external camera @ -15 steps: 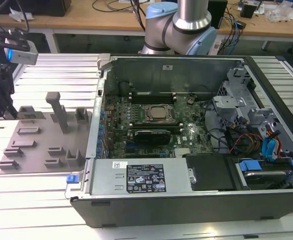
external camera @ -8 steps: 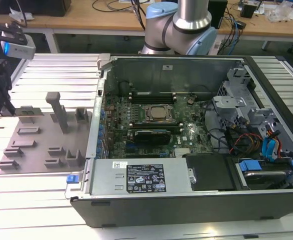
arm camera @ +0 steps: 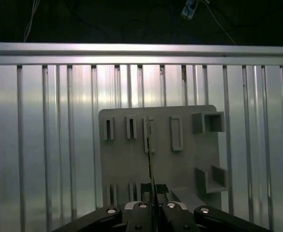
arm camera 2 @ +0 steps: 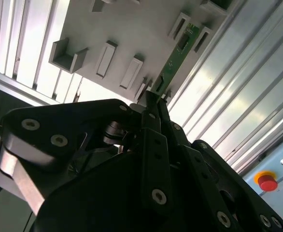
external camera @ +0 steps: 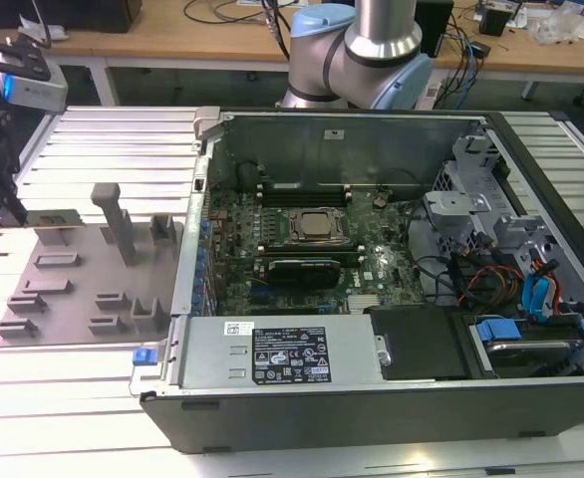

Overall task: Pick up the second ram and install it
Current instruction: 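Pick up the second ram and move it above second insertion slot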

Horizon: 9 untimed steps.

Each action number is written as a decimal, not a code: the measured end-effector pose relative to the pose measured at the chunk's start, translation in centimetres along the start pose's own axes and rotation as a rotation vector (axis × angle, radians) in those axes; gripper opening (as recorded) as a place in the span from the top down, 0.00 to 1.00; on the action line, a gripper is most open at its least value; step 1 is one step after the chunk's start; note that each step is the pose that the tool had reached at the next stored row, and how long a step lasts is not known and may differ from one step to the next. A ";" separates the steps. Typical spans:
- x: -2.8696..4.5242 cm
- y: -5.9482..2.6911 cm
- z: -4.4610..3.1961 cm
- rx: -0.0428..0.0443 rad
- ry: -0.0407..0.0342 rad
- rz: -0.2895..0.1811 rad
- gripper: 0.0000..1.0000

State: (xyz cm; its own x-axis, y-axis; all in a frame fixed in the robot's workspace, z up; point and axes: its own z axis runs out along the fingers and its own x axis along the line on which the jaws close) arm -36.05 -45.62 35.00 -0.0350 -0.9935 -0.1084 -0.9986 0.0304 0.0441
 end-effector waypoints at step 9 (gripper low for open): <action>-0.09 0.05 -1.07 0.0001 -0.0004 0.000 0.89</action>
State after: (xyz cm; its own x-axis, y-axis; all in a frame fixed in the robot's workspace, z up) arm -36.06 -45.64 36.07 -0.0351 -0.9934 -0.1088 -0.9986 0.0304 0.0440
